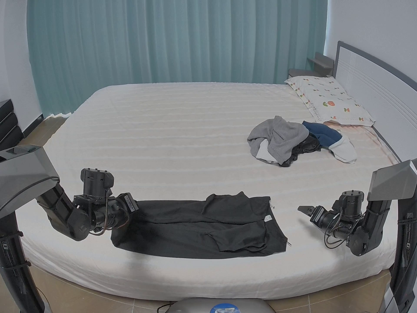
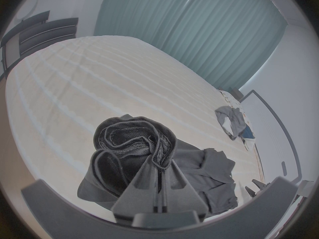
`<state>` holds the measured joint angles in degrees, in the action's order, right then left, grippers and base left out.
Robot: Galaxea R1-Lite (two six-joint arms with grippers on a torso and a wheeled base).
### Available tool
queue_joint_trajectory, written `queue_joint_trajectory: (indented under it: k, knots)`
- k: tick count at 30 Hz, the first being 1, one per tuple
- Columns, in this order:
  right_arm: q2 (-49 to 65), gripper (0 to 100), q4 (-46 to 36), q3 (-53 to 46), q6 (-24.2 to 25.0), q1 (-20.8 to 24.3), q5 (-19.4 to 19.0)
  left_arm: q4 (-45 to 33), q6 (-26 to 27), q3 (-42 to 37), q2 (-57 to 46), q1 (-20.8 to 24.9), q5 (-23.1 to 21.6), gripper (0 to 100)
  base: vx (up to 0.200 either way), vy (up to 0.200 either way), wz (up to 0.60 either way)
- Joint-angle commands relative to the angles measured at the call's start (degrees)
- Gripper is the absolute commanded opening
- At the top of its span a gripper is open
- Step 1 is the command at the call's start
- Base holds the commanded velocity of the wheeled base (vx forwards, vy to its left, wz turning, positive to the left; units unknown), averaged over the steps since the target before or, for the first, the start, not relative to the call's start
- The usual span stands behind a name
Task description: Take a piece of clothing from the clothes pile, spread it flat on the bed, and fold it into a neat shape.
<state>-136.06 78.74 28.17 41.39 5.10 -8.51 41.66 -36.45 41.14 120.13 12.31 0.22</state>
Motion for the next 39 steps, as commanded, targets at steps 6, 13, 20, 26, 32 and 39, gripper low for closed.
queue_joint_trajectory:
  k: [6, 13, 20, 26, 32, 39]
  knots:
    - [-0.26, 100, 0.10, -0.22, 0.01, 0.62, -0.02, -12.65, -5.39, 12.03, -1.65, 7.73, 1.63, 0, 0.000, -0.200, 0.00]
    - [-0.26, 100, 0.10, -0.31, 0.01, 0.71, -0.02, -18.89, -6.09, 17.13, -0.33, 11.15, 2.07, 0, 0.000, -0.200, 0.00]
    - [-0.35, 100, 0.10, -0.31, 0.01, 0.79, -0.02, -20.56, -6.09, 20.73, 3.27, 13.97, 3.38, 0, 0.000, -0.200, 0.00]
    - [-0.43, 100, 0.10, -0.22, 0.01, 0.79, -0.02, -20.56, -7.85, 23.81, 7.05, 16.34, 3.65, 0, 0.000, 0.000, 0.00]
    - [-0.52, 100, 0.01, -0.22, -0.08, 0.79, -0.02, -20.91, -9.60, 25.39, 9.34, 17.48, 3.82, 0, 0.000, 0.000, 0.00]
    - [-0.61, 100, 0.01, -0.22, -0.08, 0.88, -0.02, -21.00, -10.92, 25.39, 10.66, 17.83, 4.53, 0, 0.000, 0.000, 0.00]
